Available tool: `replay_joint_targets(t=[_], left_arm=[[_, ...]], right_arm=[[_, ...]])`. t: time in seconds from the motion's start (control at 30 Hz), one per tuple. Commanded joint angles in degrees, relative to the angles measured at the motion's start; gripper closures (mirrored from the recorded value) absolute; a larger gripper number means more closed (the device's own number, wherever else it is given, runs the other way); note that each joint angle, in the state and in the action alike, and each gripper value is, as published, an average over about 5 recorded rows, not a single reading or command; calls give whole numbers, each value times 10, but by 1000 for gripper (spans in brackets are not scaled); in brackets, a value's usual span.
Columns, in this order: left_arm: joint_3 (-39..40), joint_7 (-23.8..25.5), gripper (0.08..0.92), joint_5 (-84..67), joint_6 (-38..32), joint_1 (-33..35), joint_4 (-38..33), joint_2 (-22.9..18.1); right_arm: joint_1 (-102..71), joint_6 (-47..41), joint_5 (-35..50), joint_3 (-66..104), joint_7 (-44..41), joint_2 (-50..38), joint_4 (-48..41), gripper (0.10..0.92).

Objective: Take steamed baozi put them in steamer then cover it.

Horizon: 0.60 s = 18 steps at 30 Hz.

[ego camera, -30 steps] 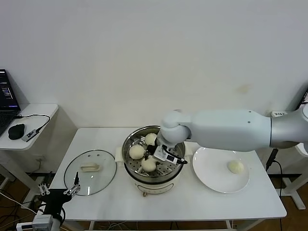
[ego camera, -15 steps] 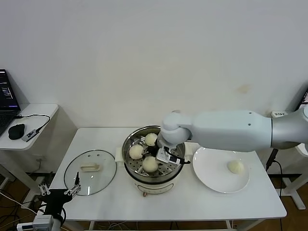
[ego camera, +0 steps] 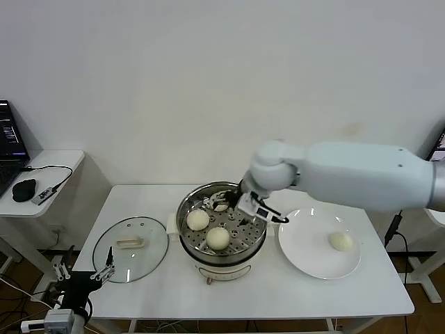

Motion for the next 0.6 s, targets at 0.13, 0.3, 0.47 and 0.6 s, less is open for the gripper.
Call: replay_joint_targets(t=[0.13, 0.3, 0.47, 0.6], left_arm=[[6, 2, 177, 0, 1, 0, -3, 15], [11, 3, 177, 1, 2, -2, -4, 21], [19, 2, 177, 4, 2, -3, -2, 20], [22, 3, 177, 7, 2, -1, -4, 17]], right_arm=[[-24, -194, 107, 50, -28, -220, 15, 203], [-76, -180, 62, 76, -53, -281, 8, 203], [-149, -150, -9, 111, -76, -317, -21, 203], [-248, -134, -56, 202, -80, -331, -55, 203]])
